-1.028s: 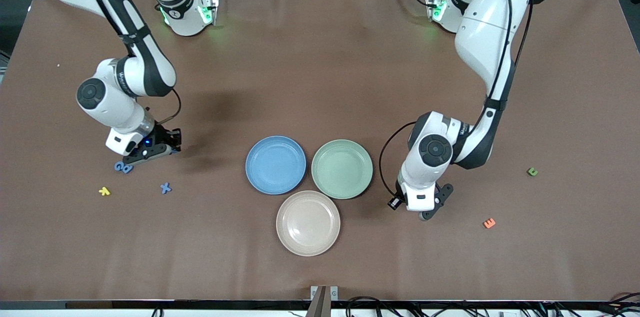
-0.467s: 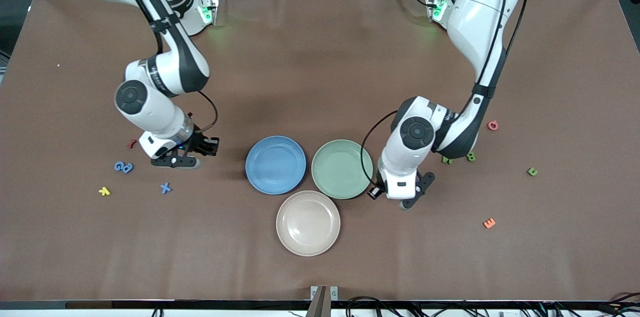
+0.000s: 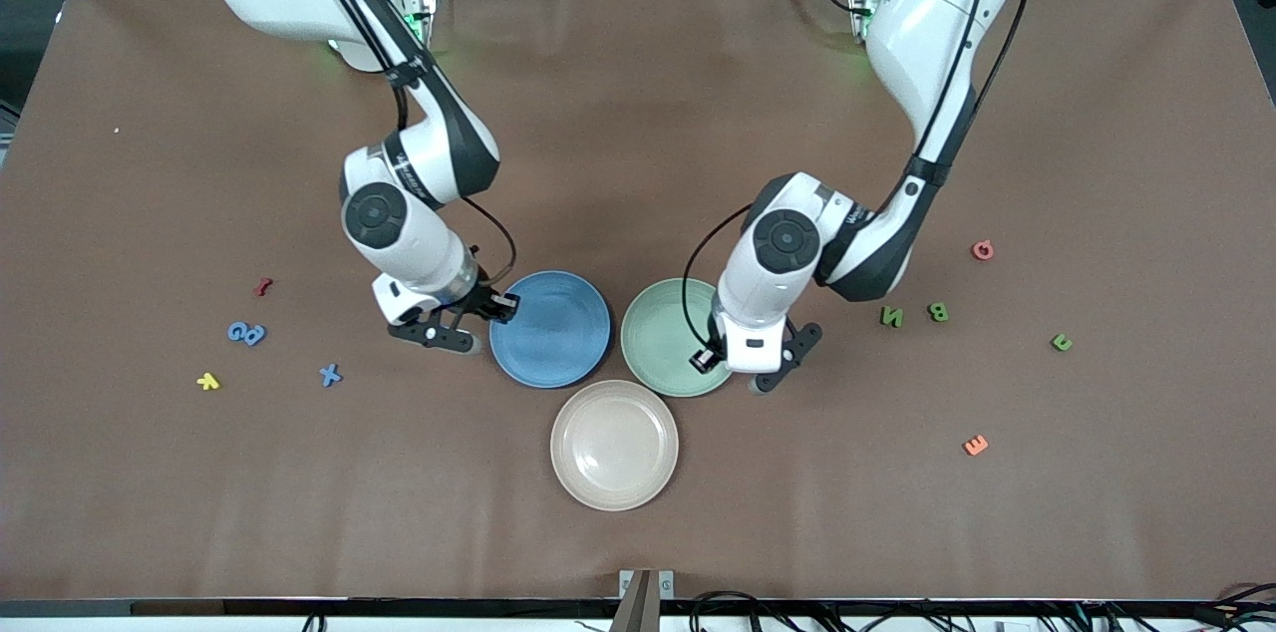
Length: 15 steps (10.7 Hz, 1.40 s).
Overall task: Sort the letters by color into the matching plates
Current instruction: 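Drop the blue 3 in the blue plate while the left gripper drops p in green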
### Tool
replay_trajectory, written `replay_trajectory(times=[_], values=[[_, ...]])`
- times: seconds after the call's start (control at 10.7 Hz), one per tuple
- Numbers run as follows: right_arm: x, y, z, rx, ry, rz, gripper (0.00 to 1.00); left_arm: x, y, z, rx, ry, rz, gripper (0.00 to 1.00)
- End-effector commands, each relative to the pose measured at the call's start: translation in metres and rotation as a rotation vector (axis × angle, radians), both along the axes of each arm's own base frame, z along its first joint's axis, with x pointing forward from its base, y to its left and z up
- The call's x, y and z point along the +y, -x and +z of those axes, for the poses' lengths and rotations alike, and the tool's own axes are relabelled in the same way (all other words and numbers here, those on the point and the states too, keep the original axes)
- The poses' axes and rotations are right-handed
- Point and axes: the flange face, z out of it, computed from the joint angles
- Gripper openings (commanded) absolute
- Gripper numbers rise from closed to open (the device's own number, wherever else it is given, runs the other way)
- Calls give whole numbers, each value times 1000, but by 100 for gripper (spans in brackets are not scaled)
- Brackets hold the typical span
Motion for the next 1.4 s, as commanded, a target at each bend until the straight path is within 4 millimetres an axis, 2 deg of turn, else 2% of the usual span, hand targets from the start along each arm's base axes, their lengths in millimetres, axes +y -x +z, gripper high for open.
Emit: replay_trajectory(times=[0.0, 0.09, 0.19, 0.47, 0.56, 0.65, 0.84, 0.93, 1.12, 1.31], values=[[29, -7, -14, 16, -9, -51, 26, -33, 27, 8, 11, -2, 19, 0], [29, -7, -16, 18, -7, -52, 70, -46, 39, 26, 16, -14, 5, 0], [29, -6, -16, 22, 1, -36, 100, -47, 43, 29, 32, -30, 1, 0], [12, -7, -7, 64, 41, 53, 100, -41, 41, 20, 40, -53, 3, 0], [3, -9, 2, 72, 46, 34, 100, -31, 33, 21, 36, -56, 10, 86], [-12, -13, 15, 80, 58, 22, 100, -20, 27, 13, 20, -98, 11, 100], [-53, -29, 31, 54, 71, 35, 100, 16, 10, 3, 36, -170, 33, 100], [-77, -38, 35, 34, 73, 167, 100, 35, 0, 0, 42, -192, 18, 100], [-135, -54, 44, 6, 68, 275, 100, 83, -23, -1, 71, -216, 29, 100], [-184, -62, 47, -17, 66, 468, 100, 127, -36, -8, 116, -246, -20, 100]])
